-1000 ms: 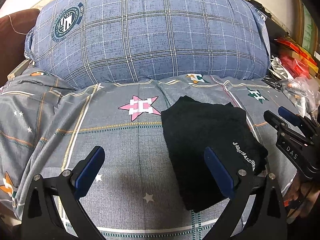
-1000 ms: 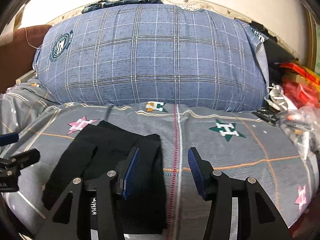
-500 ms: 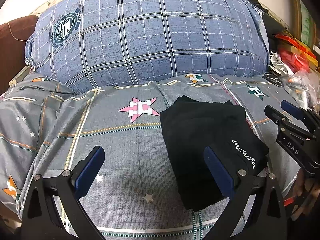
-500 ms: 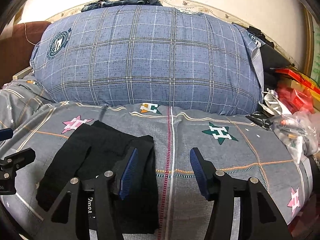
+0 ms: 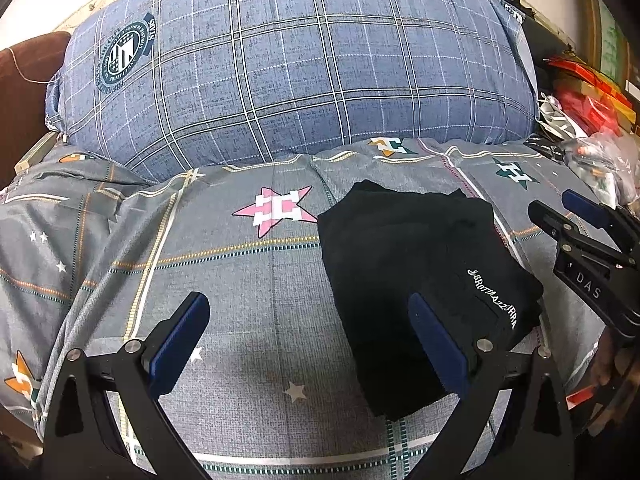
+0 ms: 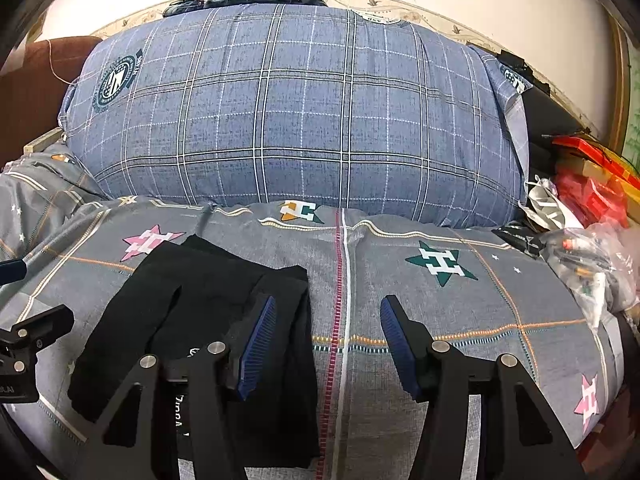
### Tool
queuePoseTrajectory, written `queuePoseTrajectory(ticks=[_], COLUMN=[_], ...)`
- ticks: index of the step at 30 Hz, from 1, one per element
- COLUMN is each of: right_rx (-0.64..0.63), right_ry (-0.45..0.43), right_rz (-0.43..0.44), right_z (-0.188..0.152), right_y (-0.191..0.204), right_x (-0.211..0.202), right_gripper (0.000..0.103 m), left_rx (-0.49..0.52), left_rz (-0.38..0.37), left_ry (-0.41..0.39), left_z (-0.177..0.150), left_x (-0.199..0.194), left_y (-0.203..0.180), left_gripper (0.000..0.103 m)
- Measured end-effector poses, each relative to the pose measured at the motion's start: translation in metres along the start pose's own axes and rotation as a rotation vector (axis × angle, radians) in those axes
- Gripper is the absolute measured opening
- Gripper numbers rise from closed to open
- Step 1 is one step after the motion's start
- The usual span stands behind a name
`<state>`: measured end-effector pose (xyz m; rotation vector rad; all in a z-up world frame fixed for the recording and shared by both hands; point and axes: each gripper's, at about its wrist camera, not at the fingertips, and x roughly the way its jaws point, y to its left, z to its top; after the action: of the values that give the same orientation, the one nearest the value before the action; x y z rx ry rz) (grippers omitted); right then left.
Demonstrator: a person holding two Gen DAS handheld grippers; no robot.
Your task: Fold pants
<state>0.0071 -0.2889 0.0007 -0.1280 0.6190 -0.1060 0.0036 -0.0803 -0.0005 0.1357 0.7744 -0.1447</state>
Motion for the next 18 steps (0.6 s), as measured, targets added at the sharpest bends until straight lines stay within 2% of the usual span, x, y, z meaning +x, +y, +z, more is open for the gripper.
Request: queuePoseTrajectory(ticks=[18], right_rx=[-0.006], right_ry=[0.014], right_rz=[-0.004], right_z=[0.0006], right_y=[0.0005], right_x=[0.0033], right_gripper=[0.056], left_rx=[0.006], left_rz=[0.013], left_ry=[0.014], left_z=[0.0], left_x=[0.0054], left_y=[0.0022], left_gripper=[0.101])
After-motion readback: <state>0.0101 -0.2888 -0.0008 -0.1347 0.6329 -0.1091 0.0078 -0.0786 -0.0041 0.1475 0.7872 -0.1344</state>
